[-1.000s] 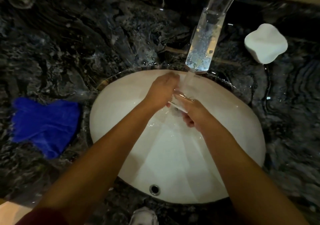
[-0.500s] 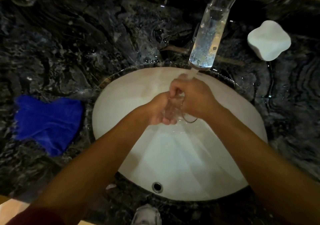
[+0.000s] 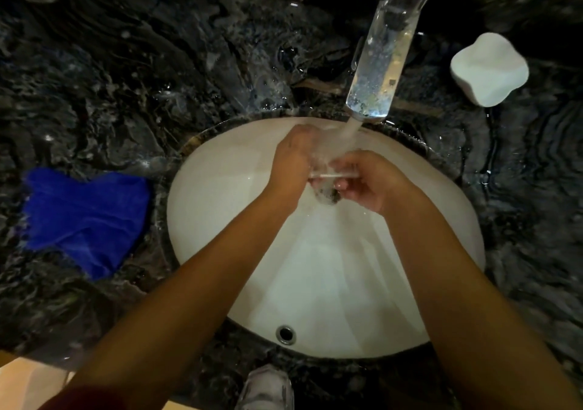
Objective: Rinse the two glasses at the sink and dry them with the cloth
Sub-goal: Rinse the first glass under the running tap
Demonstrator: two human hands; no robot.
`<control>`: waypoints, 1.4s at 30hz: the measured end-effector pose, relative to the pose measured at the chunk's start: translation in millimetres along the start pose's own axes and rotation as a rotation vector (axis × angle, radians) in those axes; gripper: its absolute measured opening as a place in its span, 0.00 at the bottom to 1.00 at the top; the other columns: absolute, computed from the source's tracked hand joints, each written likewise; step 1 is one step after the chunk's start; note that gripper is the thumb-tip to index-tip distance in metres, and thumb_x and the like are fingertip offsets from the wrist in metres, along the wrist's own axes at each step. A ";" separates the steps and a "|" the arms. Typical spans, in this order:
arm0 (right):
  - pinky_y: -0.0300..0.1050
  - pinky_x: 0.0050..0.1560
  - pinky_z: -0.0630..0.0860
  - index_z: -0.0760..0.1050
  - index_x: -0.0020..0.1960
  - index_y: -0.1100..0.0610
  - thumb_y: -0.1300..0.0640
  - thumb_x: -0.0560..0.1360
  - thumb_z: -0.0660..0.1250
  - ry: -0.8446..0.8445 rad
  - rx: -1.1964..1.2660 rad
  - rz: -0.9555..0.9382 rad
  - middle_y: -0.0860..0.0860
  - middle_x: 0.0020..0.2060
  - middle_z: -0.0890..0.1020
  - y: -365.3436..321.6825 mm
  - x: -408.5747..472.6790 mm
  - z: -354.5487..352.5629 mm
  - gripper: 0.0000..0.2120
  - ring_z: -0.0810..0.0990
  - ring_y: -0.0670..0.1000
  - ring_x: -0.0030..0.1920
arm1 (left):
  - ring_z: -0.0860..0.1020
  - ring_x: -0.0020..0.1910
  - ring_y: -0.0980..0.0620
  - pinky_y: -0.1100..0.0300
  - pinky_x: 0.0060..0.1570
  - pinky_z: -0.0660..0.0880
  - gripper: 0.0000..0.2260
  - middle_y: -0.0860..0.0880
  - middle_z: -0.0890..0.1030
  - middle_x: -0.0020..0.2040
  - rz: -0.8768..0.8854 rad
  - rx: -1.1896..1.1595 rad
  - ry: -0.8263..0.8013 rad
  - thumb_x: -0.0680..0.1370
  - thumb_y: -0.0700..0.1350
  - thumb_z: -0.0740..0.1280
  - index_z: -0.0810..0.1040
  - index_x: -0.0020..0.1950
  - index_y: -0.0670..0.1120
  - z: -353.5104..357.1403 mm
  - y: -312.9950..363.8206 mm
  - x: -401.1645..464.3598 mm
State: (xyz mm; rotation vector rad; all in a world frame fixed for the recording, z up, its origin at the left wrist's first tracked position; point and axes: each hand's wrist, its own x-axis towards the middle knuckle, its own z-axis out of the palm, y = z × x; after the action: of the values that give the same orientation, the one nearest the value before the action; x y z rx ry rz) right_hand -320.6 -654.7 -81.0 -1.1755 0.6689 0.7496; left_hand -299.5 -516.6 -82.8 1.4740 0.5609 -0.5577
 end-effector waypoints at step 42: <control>0.48 0.66 0.70 0.80 0.64 0.49 0.43 0.79 0.57 0.413 -0.618 -0.620 0.38 0.56 0.79 20.2 -18.5 32.1 0.21 0.73 0.50 0.67 | 0.84 0.47 0.46 0.46 0.47 0.82 0.24 0.44 0.85 0.50 -0.414 -0.239 -0.496 0.83 0.62 0.58 0.78 0.64 0.44 -4.0 -16.6 -14.8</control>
State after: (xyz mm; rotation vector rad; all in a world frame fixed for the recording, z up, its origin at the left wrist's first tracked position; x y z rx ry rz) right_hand -345.4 -622.6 -69.5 -2.0163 0.3622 0.1697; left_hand -321.6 -512.9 -85.6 0.9435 0.5156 -1.1036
